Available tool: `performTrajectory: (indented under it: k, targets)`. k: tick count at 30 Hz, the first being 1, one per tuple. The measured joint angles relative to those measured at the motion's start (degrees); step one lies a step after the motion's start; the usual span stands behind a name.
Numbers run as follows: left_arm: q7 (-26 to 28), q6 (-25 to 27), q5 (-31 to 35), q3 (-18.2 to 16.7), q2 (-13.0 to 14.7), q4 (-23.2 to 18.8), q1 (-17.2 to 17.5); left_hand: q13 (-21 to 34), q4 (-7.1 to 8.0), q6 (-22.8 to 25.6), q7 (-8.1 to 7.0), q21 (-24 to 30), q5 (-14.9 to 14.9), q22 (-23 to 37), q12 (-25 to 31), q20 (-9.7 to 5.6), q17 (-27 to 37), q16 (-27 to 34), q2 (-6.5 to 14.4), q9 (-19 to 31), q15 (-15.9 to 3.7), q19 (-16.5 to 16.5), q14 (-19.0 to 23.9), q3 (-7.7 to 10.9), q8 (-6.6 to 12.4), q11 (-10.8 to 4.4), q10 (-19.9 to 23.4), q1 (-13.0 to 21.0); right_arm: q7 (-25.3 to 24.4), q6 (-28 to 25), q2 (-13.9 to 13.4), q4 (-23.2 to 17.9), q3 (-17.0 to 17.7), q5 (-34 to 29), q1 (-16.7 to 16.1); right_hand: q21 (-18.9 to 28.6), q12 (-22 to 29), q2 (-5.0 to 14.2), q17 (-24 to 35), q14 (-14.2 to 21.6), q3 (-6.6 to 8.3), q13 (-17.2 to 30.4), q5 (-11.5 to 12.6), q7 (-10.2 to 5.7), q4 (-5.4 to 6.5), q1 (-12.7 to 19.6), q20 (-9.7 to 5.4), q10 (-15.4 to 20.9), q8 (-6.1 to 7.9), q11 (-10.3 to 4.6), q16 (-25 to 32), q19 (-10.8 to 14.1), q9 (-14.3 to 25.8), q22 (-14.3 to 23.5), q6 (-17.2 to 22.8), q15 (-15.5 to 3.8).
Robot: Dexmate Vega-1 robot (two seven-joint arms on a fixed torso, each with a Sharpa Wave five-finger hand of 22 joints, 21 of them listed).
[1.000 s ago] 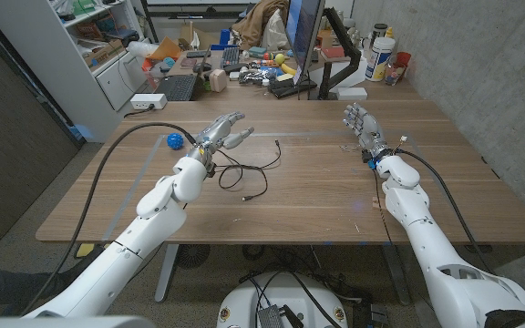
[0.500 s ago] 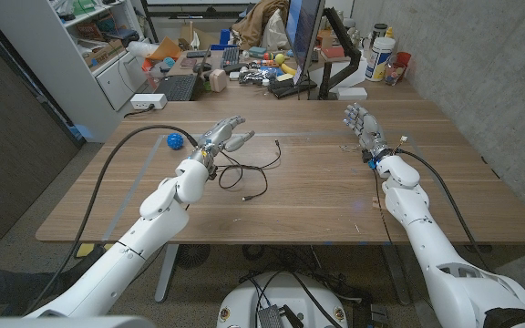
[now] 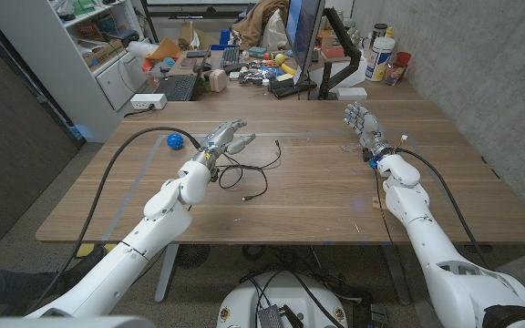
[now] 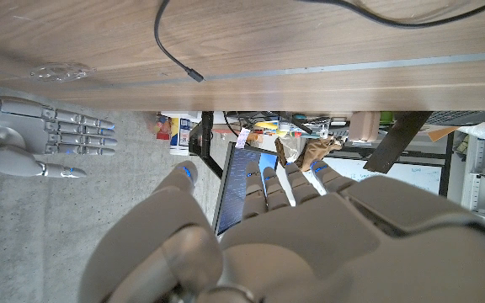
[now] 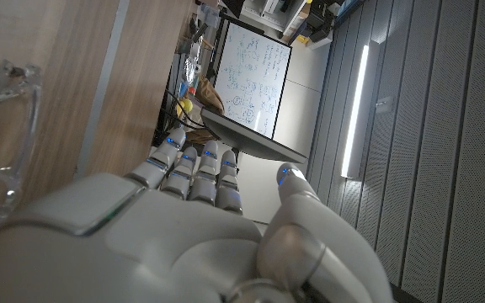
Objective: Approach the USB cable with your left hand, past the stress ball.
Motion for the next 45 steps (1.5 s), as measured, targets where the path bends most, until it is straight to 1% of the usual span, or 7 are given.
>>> performTrajectory:
  k: [6, 11, 14, 22, 27, 29, 45]
  targets:
    - [-0.2, 0.2, 0.1, 0.5, 0.0, 0.7, -0.4, 0.0, -0.23, 0.0, 0.0, 0.0, 0.0, 0.0, 0.0, 0.28, 0.0, 0.0, 0.0, 0.0, -0.23, 0.3, 0.2, 0.24, 0.0, -0.31, 0.3, 0.0, 0.1, 0.0, -0.1, 0.0, 0.0, 0.0, 0.1, 0.0, 0.0, 0.0, 0.0, 0.0, 0.0, 0.0, 0.0, 0.0, 0.0, 0.0, 0.0, 0.0, 0.0, 0.0, 0.0, 0.0, 0.0, 0.0, 0.0, 0.0]
    - [-0.2, 0.2, 0.1, 0.8, 0.1, 1.1, -0.6, 0.0, -0.23, 0.0, 0.0, 0.0, 0.0, 0.0, 0.0, 0.28, 0.0, 0.0, 0.0, 0.0, -0.32, 0.3, 0.3, 0.24, 0.0, -0.12, 0.5, 0.0, 0.1, 0.0, -0.2, 0.1, 0.0, 0.0, 0.3, 0.0, 0.0, 0.0, 0.0, 0.0, 0.0, 0.0, 0.0, 0.0, 0.0, 0.0, 0.0, 0.0, 0.0, 0.0, 0.0, 0.0, 0.0, 0.0, 0.0, 0.0]
    - [-0.3, 0.2, 0.1, 0.9, 0.1, 1.3, -0.7, 0.0, -0.23, 0.3, -0.31, 0.0, 0.0, 0.0, 0.0, 0.28, 0.0, 0.0, 0.2, 0.0, -0.1, 0.3, 0.5, 0.24, 0.0, -0.13, 0.5, 0.2, 0.1, 0.0, -0.2, 0.2, 0.0, 0.0, 0.4, 0.0, 0.0, 0.0, 0.0, 0.0, 0.0, 0.0, 0.0, 0.0, 0.0, 0.0, 0.0, 0.0, 0.0, 0.0, 0.0, 0.0, 0.0, 0.0, 0.0, 0.0]
    - [-0.6, 0.3, 0.1, 1.2, 0.2, 1.8, -0.9, 0.0, -0.23, 0.3, -0.31, 0.0, 0.0, 0.0, 0.0, 0.07, 0.0, 0.0, 0.2, 0.0, -0.11, 0.5, 0.5, 0.24, 0.0, -0.13, 0.5, 0.2, 0.1, -0.2, -0.2, 0.2, 0.0, -0.2, 0.6, -0.4, 0.0, 0.0, 0.0, 0.0, 0.0, 0.0, 0.0, 0.0, 0.0, 0.0, 0.21, 0.0, 0.0, 0.0, 0.0, 0.2, 0.0, 0.0, 0.0, 0.0]
    - [-0.8, 0.3, -0.1, 1.4, 0.3, 2.2, -1.1, 0.0, -0.23, 0.3, -0.3, 0.0, 0.0, 0.0, 0.0, 0.07, 0.0, 0.0, 0.2, 0.0, -0.11, 0.5, 0.5, 0.23, 0.0, -0.23, 0.6, 0.2, 0.1, -0.4, -0.2, 0.3, -0.1, -0.4, 0.7, -0.4, 0.0, 0.0, 0.0, 0.0, 0.0, 0.0, 0.0, -0.02, 0.0, 0.0, -0.11, 0.0, 0.0, -0.02, 0.0, 0.5, 0.0, 0.0, 0.0, 0.0]
    - [-0.8, 0.3, -0.1, 1.4, 0.3, 2.3, -1.1, 0.0, -0.23, 0.3, -0.31, 0.0, 0.0, 0.0, 0.0, 0.07, 0.0, 0.0, 0.2, 0.0, -0.11, 0.5, 0.5, 0.23, 0.0, -0.33, 0.8, 0.2, 0.1, -0.4, -0.2, 0.3, -0.1, -0.4, 0.7, -0.4, 0.0, 0.0, 0.0, 0.0, 0.0, 0.0, 0.0, -0.21, 0.0, 0.0, -0.11, 0.3, 0.0, -0.31, 0.0, 0.5, 0.0, 0.0, 0.2, 0.0]
    - [-1.1, 0.5, -0.6, 2.0, 0.3, 3.2, -1.2, 0.0, -0.23, 0.5, -0.1, 0.0, -0.2, 0.0, 0.0, 0.07, 0.0, 0.0, 0.5, 0.0, -0.11, 0.5, 0.5, 0.23, 0.0, -0.32, 0.7, 0.5, 0.0, -0.5, -0.1, 1.0, -0.2, -0.7, 1.2, -0.8, 0.0, 0.0, 0.0, 0.0, 0.0, 0.0, 0.0, -0.21, 0.0, 0.0, -0.1, 0.3, 0.0, -0.31, 0.0, 0.5, 0.0, 0.3, 0.2, 0.0]
